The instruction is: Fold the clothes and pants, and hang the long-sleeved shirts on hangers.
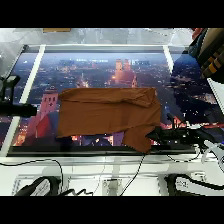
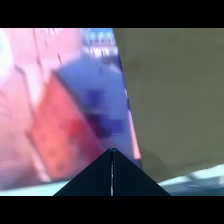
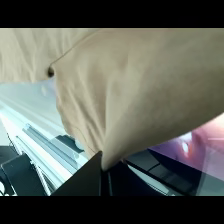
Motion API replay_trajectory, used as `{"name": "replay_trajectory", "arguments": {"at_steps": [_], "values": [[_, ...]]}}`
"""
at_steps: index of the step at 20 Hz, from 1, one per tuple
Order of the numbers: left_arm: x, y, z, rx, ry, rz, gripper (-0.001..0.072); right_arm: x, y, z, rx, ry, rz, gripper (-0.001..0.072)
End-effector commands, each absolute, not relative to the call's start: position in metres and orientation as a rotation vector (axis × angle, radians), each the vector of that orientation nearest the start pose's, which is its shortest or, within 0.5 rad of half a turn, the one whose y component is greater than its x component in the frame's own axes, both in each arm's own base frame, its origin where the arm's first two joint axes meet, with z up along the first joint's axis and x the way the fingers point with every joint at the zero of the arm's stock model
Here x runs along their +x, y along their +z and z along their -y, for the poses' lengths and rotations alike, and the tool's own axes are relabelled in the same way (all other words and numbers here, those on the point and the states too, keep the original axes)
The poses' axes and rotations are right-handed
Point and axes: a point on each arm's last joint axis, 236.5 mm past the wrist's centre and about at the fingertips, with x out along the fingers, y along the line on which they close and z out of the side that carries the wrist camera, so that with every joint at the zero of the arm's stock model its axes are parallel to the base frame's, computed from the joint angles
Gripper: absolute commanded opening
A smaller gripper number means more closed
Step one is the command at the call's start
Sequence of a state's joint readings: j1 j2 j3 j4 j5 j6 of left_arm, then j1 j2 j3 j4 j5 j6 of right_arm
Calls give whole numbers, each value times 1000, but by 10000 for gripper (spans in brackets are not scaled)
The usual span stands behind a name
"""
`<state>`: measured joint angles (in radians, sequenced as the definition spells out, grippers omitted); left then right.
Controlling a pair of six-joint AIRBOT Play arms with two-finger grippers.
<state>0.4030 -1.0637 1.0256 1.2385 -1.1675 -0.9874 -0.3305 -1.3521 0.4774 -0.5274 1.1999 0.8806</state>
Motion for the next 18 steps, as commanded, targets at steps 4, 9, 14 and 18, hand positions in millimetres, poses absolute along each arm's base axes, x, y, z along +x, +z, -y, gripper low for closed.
{"name": "replay_trajectory", "arguments": {"at_steps": [4,9,14,18], "values": [[300,-20,-53,-357,-218,-1256,458,260,-99,-109,901,518,-1363,10],[281,-56,-38,-434,-310,-1410,466,277,-93,-87,766,432,-1263,8],[273,-78,-34,-474,-339,-1474,465,277,-84,-77,710,382,-1247,8],[248,-96,-19,-482,-399,-1526,465,277,-84,-77,714,382,-1245,9]]}}
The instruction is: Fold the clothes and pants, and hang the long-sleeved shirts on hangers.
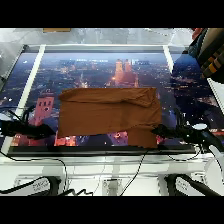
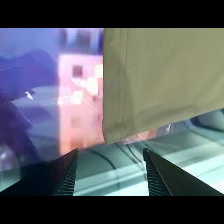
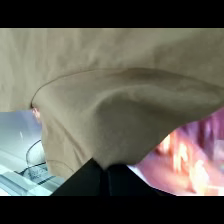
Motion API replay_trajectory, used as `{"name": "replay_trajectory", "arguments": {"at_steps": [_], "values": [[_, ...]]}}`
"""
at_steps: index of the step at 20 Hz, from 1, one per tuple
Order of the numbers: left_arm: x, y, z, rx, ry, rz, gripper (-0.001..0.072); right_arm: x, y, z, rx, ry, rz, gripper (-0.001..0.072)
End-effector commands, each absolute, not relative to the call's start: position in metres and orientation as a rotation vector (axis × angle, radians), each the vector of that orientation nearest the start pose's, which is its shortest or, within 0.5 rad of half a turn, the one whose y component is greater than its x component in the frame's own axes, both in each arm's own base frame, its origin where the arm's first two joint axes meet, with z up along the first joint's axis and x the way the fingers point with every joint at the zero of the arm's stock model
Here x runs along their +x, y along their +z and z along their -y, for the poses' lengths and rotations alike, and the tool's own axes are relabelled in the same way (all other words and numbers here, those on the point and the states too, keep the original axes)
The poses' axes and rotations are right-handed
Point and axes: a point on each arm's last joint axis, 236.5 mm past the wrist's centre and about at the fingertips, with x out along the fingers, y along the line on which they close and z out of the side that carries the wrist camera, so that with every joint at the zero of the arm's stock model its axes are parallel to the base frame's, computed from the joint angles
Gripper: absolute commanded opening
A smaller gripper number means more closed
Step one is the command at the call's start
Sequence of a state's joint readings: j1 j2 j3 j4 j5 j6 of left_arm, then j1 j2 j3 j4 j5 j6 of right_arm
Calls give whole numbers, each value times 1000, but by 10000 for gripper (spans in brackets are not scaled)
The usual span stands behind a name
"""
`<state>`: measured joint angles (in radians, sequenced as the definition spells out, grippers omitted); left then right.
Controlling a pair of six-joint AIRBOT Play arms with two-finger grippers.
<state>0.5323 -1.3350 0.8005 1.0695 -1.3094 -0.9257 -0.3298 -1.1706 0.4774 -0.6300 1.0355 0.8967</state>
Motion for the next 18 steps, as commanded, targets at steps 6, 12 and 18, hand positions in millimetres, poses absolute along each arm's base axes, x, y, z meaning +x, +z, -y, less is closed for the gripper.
{"name": "replay_trajectory", "arguments": {"at_steps": [6,12,18], "values": [[265,-98,-4,-532,-433,-1430,291,278,-83,-78,720,383,-1241,10],[256,-120,23,-601,-500,-1532,292,278,-83,-78,721,384,-1242,10],[274,-114,24,-515,-540,-1494,10,278,-82,-78,720,386,-1241,10]]}}
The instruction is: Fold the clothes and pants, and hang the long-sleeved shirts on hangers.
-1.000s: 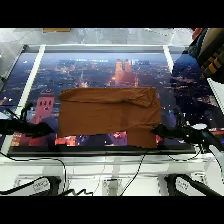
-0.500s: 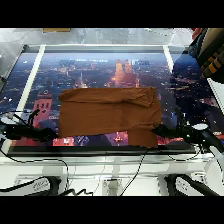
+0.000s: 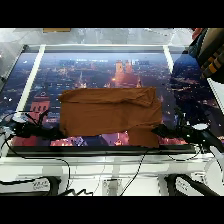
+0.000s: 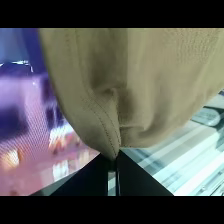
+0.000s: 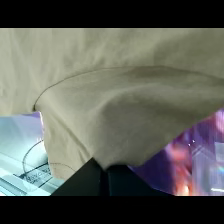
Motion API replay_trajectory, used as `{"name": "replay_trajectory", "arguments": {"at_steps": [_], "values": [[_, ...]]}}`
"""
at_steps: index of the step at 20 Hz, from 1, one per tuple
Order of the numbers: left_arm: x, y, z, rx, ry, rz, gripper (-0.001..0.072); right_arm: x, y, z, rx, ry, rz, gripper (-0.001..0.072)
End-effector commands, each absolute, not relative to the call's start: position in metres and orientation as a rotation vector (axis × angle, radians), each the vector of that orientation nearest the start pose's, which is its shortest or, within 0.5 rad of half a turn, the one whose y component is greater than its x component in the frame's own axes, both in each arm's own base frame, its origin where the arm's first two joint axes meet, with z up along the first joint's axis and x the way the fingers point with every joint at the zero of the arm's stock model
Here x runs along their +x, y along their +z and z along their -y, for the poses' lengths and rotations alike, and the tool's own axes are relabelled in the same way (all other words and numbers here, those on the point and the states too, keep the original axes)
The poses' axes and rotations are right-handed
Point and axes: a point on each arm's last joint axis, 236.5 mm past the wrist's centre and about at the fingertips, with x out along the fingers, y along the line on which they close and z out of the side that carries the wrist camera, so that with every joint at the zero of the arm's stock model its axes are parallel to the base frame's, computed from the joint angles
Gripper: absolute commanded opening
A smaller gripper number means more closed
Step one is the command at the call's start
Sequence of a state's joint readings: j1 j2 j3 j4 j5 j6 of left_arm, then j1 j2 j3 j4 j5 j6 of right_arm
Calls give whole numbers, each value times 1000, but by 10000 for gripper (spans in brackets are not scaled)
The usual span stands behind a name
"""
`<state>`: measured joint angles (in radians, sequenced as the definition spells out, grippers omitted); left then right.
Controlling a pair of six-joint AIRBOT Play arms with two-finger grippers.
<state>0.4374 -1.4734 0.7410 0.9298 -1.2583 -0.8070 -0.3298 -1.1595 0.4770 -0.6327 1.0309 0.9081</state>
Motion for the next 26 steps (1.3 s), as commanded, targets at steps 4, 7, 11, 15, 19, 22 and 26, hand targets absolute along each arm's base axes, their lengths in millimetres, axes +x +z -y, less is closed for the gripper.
{"name": "replay_trajectory", "arguments": {"at_steps": [4,7,11,15,19,22,26], "values": [[314,-75,11,-437,-521,-1352,9,283,-66,-77,689,392,-1184,9],[354,-20,10,-400,-527,-1162,10,295,-30,-79,673,406,-1055,10],[406,77,30,-475,-590,-798,9,325,42,-82,697,439,-816,9],[442,88,11,-454,-447,-670,8,380,92,-67,494,336,-610,7],[480,82,6,-219,-277,-587,5,430,85,-69,372,249,-599,6],[517,102,-9,-124,-101,-423,6,472,58,-75,389,233,-656,7],[546,76,-18,-96,-24,-415,6,522,26,-72,398,210,-695,7]]}}
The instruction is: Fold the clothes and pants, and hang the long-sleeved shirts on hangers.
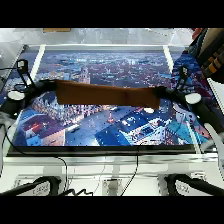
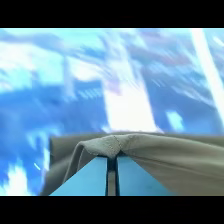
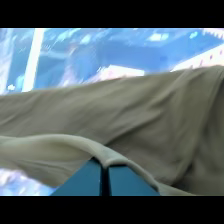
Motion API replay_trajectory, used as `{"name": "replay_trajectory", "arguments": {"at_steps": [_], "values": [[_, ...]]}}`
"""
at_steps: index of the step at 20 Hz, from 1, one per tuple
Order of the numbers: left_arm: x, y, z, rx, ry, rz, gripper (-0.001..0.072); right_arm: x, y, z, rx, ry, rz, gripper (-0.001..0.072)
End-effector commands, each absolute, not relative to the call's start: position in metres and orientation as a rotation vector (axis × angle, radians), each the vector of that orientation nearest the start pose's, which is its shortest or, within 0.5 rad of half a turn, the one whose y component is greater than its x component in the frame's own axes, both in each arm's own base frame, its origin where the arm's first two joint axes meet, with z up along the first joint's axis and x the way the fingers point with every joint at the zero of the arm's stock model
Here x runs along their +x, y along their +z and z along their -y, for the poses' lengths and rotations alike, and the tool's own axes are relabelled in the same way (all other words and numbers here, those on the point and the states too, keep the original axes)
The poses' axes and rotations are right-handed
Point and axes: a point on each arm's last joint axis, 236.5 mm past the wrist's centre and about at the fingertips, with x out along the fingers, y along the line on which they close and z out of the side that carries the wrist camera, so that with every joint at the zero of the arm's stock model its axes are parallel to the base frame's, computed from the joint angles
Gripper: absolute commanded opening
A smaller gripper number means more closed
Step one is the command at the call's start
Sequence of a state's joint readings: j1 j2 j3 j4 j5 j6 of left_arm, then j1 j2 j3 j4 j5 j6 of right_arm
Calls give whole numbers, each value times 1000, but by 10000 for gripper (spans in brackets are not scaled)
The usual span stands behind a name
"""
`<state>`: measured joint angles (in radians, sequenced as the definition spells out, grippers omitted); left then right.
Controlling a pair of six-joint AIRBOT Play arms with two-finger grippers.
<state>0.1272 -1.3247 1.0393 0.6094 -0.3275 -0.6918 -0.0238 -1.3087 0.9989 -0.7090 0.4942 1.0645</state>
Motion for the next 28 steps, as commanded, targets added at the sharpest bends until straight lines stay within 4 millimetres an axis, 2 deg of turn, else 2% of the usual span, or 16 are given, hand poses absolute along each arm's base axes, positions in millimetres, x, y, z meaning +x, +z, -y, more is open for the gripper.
{"name": "replay_trajectory", "arguments": {"at_steps": [1,3,5,8,10,14,15,16,17,21,22,23,24,25,26,28], "values": [[552,58,-14,-101,-30,-445,6,531,19,-71,397,208,-702,7],[563,24,-3,-102,-48,-503,6,548,5,-68,399,191,-705,7],[574,-3,16,-95,-81,-545,6,562,-6,-63,399,170,-701,7],[591,-28,40,-83,-117,-572,6,578,-22,-62,405,160,-710,7],[593,-38,42,-80,-115,-582,6,583,-32,-66,412,160,-723,8],[596,-33,28,-83,-86,-566,9,588,-34,-66,403,149,-708,23],[596,-31,26,-83,-83,-563,99,586,-36,-68,405,157,-718,207],[596,-29,26,-84,-82,-560,442,584,-37,-70,406,165,-728,559],[596,-26,25,-85,-82,-554,720,582,-38,-73,409,176,-742,654],[592,12,30,-91,-119,-514,707,571,-31,-77,378,220,-776,652],[587,22,31,-86,-151,-520,666,568,-25,-76,366,229,-778,651],[577,26,34,-38,-202,-548,529,565,-19,-73,356,237,-782,625],[563,24,36,55,-264,-600,468,561,-12,-69,348,245,-787,589],[549,18,31,115,-295,-665,466,557,-6,-65,342,252,-792,586],[534,12,18,124,-271,-743,465,553,1,-61,340,259,-797,576],[510,-1,-27,45,-110,-888,465,544,13,-54,333,273,-808,553]]}}
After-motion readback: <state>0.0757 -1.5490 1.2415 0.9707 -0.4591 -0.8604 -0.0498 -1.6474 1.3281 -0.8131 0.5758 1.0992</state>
